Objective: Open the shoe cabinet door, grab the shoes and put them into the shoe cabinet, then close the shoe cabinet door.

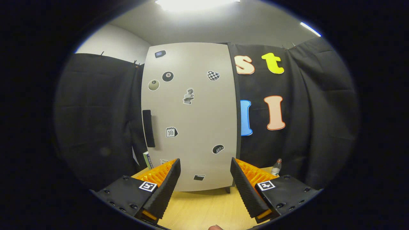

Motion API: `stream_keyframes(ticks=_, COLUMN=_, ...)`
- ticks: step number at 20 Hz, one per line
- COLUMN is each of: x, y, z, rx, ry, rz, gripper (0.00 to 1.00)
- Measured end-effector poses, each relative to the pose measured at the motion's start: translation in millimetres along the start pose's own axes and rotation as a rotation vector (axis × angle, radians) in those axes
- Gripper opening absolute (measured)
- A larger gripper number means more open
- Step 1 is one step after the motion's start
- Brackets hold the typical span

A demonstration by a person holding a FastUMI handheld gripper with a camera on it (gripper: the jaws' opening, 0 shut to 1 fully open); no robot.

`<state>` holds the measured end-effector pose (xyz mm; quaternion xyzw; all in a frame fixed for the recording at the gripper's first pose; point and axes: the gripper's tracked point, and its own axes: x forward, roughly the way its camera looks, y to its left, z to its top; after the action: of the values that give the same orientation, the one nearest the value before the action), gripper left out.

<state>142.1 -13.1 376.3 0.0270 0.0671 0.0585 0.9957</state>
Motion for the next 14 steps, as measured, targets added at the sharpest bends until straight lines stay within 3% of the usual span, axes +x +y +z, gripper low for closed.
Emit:
stream_keyframes(ticks=7, x=-12, y=-17, z=-5, rx=0.007, ry=-0.007, rz=-0.029, gripper=0.97)
stream_keyframes(ticks=14, x=-11, y=-4, z=-13, rx=0.011, ry=0.01, rz=-0.002, gripper=0.98)
